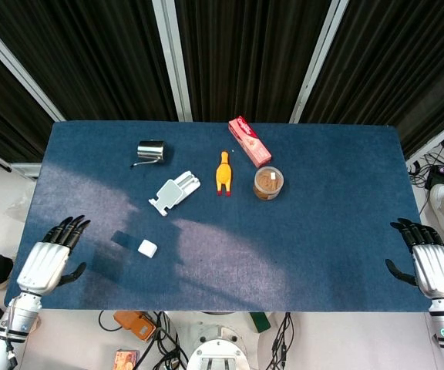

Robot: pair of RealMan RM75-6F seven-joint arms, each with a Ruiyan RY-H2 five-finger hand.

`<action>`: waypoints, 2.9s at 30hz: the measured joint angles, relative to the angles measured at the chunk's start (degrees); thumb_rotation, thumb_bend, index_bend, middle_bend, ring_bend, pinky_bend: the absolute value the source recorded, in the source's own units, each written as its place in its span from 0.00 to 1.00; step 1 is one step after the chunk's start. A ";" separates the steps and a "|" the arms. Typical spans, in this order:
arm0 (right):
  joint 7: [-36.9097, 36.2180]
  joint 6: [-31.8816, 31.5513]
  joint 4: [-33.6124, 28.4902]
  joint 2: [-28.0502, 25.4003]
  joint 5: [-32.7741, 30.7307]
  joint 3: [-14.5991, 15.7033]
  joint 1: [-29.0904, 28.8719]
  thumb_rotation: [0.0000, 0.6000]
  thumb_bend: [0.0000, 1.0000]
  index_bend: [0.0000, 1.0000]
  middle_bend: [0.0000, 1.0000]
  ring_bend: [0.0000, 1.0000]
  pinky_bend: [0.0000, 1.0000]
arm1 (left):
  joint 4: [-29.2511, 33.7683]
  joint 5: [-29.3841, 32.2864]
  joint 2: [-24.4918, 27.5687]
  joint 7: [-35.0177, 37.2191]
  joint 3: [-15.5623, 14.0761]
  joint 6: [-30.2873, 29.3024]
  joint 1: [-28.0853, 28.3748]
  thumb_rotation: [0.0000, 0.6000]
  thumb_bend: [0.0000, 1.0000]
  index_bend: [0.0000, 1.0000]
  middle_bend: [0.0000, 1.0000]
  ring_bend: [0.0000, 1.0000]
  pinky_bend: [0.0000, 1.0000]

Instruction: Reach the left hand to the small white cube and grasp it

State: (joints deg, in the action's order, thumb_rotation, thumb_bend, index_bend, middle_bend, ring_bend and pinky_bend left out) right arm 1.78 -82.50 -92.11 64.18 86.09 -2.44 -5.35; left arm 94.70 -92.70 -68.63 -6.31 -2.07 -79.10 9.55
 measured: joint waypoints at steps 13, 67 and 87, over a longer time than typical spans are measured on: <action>0.37 0.12 -0.03 0.10 -0.15 -0.07 0.00 1.00 0.39 0.26 0.22 0.24 0.21 | -1.27 -0.30 -5.78 1.50 0.06 11.95 7.90 1.00 0.27 0.10 0.05 0.03 0.19; -0.24 0.51 0.23 0.02 -0.27 -0.26 -0.30 1.00 0.39 0.26 0.22 0.24 0.21 | 1.66 6.32 -7.68 -2.70 5.49 17.19 18.56 1.00 0.37 0.51 0.10 0.05 0.20; -0.32 0.37 -0.07 -0.16 -0.06 -0.08 -0.15 1.00 0.39 0.26 0.22 0.24 0.21 | 25.81 7.03 13.23 10.22 10.86 16.94 20.55 1.00 0.37 0.51 0.11 0.06 0.23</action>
State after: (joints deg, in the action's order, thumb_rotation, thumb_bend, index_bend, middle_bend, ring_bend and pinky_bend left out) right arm 1.45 -82.14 -92.18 64.01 86.03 -2.52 -5.50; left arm 120.51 -85.67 -55.40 3.91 8.79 -62.15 30.09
